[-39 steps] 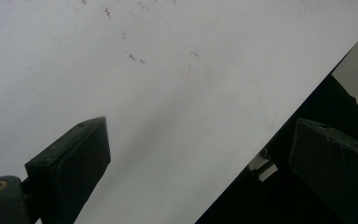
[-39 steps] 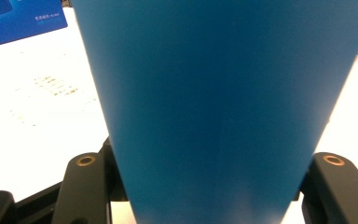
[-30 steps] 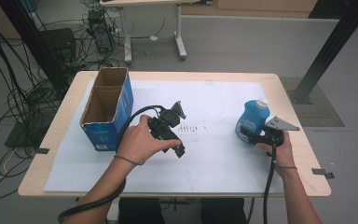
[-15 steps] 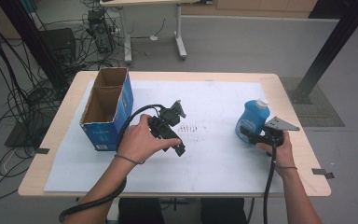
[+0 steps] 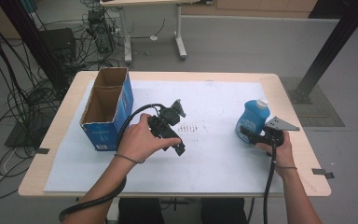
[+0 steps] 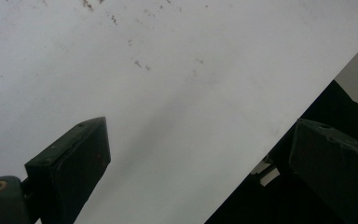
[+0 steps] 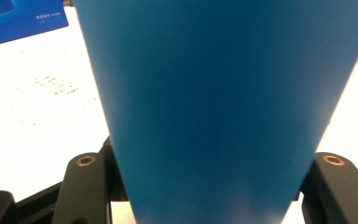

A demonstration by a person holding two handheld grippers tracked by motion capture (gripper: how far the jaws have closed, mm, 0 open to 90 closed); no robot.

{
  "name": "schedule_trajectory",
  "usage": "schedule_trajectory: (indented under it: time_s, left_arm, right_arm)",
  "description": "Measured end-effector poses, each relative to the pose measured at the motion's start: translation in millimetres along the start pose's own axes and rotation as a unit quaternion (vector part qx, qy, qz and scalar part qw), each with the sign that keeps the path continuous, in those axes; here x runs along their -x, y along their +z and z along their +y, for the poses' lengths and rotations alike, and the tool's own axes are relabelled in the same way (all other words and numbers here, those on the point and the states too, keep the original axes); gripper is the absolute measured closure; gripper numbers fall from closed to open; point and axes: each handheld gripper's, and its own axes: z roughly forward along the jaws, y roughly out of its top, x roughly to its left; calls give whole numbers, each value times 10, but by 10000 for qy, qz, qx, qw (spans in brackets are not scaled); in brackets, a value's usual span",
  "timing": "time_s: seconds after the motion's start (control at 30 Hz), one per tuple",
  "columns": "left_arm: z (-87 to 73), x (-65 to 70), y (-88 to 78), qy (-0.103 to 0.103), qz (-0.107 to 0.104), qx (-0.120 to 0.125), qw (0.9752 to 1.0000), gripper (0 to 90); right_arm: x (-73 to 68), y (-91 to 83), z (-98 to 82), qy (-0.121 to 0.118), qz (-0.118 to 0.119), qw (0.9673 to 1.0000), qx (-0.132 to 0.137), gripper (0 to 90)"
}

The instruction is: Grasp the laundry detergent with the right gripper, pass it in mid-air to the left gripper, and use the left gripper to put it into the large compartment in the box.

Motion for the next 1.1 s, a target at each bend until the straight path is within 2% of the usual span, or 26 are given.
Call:
schedule_trajectory:
  time_s: [0.7,1.1]
  left_arm:
    - [0,3,-32,17,9,24,10000,54]
    - [-55,0,-129,208,-21,127,9997,55]
  right_arm:
    - [-25,1,27,-66,-31,10000,-31,405]
    - [-74,-8,165,-111,185,9997,66,406]
